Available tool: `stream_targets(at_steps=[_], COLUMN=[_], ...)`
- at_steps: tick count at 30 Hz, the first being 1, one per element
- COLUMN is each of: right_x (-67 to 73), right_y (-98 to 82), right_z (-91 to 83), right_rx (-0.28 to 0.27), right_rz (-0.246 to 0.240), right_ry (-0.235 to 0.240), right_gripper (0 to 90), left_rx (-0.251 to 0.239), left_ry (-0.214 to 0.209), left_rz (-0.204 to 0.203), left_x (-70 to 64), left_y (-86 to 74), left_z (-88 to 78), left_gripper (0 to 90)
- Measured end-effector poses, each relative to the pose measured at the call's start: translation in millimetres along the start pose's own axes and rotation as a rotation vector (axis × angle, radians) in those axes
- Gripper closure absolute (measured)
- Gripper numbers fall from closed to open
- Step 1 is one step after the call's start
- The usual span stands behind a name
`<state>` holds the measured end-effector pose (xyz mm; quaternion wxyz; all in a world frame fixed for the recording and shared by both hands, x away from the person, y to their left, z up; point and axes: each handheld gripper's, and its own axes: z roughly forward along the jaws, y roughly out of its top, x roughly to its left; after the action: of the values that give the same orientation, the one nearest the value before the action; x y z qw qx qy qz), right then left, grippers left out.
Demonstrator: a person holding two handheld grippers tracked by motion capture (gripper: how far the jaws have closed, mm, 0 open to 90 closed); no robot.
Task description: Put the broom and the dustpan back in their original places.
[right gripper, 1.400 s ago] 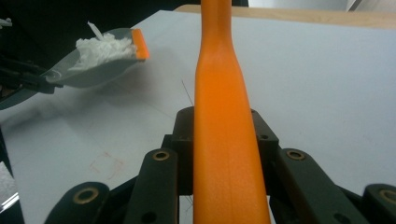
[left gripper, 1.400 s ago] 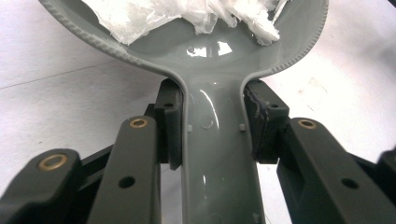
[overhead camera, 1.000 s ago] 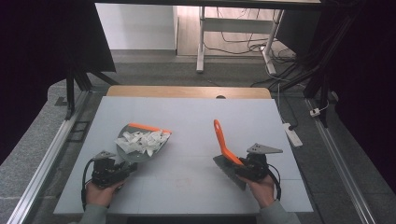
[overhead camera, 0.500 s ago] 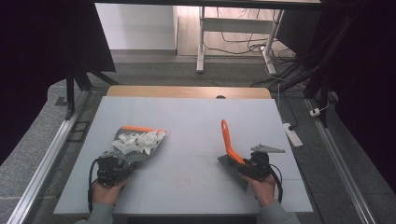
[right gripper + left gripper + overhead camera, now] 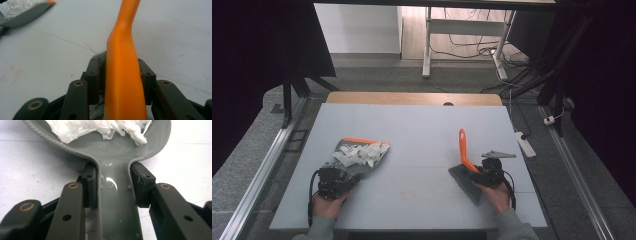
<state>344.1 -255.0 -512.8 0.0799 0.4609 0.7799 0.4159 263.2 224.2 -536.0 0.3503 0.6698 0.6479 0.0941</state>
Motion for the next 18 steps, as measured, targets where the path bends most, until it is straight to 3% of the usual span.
stream_targets(at_steps=[3, 8, 12, 14, 18], right_x=[-3.7, -8.4, -10.5, -10.1, -10.2], right_y=[1.8, 2.9, 3.7, 4.6, 5.7], right_z=[1.4, 3.9, 5.3, 3.5, -3.8], right_rx=[0.02, 0.041, 0.065, 0.054, 0.034], right_rz=[-0.021, -0.036, -0.039, -0.062, -0.061], right_ry=[-0.031, -0.056, -0.092, -0.137, -0.144], right_gripper=[54.3, 48.4, 44.9, 43.2, 43.6], left_rx=[0.0, -0.005, -0.024, -0.032, -0.047], left_ry=[0.002, 0.016, 0.016, 0.016, 0.003], left_rz=[0.004, 0.025, 0.078, 0.106, 0.178], left_x=[-0.5, -2.7, -3.6, -3.6, -5.6], left_y=[-0.1, -0.3, -2.4, -3.5, -3.4], left_z=[-0.6, -3.0, -12.1, -17.7, -28.0], left_gripper=[54.7, 36.7, 28.7, 27.4, 27.5])
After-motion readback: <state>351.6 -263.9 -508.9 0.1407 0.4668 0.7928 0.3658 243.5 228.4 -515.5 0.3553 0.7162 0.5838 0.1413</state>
